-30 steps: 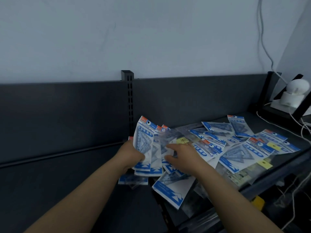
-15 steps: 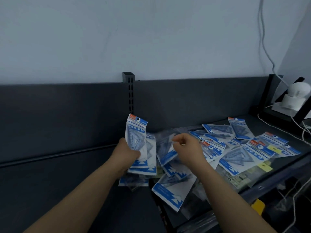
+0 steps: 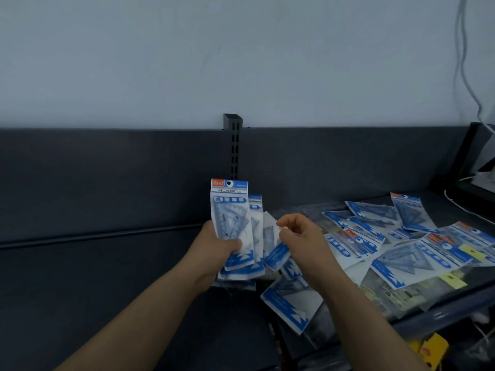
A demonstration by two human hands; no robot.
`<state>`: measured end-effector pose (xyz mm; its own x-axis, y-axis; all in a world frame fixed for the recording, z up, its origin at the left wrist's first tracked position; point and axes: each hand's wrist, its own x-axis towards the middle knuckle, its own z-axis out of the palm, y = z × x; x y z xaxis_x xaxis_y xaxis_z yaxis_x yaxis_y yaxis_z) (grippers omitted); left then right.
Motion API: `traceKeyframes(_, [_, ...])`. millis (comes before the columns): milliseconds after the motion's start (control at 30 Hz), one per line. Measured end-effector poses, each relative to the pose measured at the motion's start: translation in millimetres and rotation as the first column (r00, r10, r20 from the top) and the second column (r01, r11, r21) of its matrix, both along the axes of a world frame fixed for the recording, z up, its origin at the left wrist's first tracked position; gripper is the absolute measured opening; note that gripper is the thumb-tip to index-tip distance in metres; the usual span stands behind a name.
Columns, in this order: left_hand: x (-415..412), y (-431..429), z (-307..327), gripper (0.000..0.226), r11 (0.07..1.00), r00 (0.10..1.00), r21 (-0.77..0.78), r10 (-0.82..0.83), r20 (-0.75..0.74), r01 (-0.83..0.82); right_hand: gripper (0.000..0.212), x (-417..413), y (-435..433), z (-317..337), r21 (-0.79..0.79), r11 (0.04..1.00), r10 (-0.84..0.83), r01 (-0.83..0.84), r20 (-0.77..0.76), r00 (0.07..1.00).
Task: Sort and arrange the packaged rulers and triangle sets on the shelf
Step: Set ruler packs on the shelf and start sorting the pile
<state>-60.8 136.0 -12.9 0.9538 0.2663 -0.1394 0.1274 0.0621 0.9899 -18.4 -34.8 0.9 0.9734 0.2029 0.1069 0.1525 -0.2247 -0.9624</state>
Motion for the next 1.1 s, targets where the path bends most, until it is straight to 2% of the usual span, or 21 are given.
traceKeyframes(133, [-19,19,4,0.048,0.995,0.993,0.067,0.073,0.087,-0.079,0.021,-15,16,0,0.053,0.997,0.055,-0.055,0.012,0.998])
traceKeyframes(233, [-45,36,10,0.046,0.985,0.981,0.090,0.133,0.140,-0.146,0.042,-31,40,2,0.044,0.996,0.074,-0.074,0.016,0.997])
traceKeyframes(300, [-65,52,13,0.046,0.978,0.973,0.090,0.170,0.154,-0.186,0.046,-45,62,5,0.077,0.994,0.076,-0.074,-0.022,0.997])
traceKeyframes(567, [-167,152,20,0.048,0.952,0.959,0.134,0.260,0.112,-0.274,0.013,-120,173,1,0.061,0.984,0.175,-0.169,-0.107,0.979])
traceKeyframes(833, [-227,224,11,0.042,0.940,0.962,0.217,0.272,-0.013,-0.263,0.005,-173,247,-23,-0.128,0.982,0.142,-0.141,-0.002,0.990])
traceKeyframes(967, [-226,239,3,0.056,0.942,0.964,0.245,0.254,-0.082,-0.228,0.004,-177,261,-34,-0.238,0.968,0.096,-0.080,0.057,0.994])
traceKeyframes(1100, [-223,243,-3,0.050,0.884,0.950,0.412,0.291,-0.114,-0.222,0.009,-175,265,-42,-0.307,0.950,0.075,-0.049,0.076,0.994])
